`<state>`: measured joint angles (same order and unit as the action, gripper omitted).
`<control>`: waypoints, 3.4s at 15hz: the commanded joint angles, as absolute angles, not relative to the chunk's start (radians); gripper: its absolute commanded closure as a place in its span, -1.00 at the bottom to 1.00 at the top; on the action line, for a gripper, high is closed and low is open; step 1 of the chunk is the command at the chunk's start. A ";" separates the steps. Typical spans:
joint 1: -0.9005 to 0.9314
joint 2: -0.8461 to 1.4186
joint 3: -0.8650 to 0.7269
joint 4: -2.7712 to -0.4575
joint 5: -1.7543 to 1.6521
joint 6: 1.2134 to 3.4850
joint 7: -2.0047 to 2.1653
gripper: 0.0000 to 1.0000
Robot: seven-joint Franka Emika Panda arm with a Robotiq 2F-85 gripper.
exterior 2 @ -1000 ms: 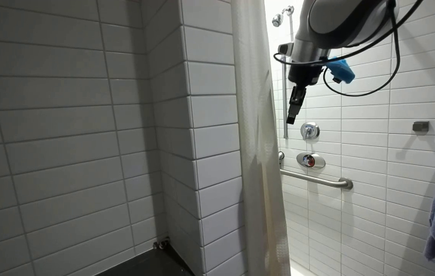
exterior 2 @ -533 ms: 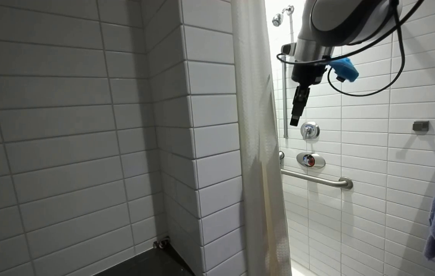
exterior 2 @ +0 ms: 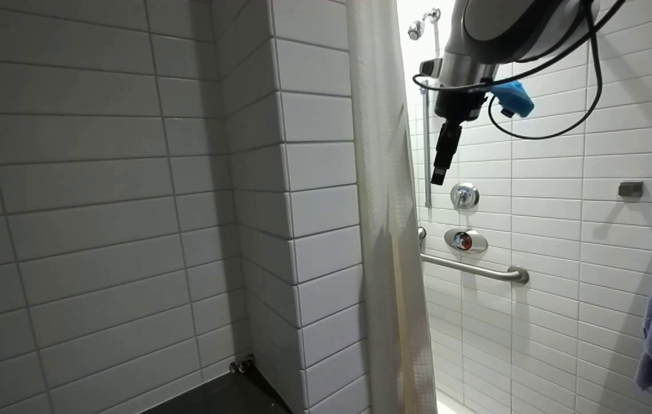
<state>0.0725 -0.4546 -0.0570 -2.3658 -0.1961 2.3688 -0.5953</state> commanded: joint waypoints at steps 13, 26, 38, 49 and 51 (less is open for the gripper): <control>0.085 -0.320 -0.086 -2.206 -0.160 2.328 -0.733 -1.00; 0.096 -0.291 -0.072 -2.174 -0.139 2.344 -0.818 -0.03; 0.112 -0.299 -0.061 -2.208 -0.090 2.396 -0.881 0.55; 0.097 -0.346 0.007 -2.278 -0.191 2.338 -0.671 -1.00; 0.098 -0.350 0.014 -2.287 -0.204 2.328 -0.643 -1.00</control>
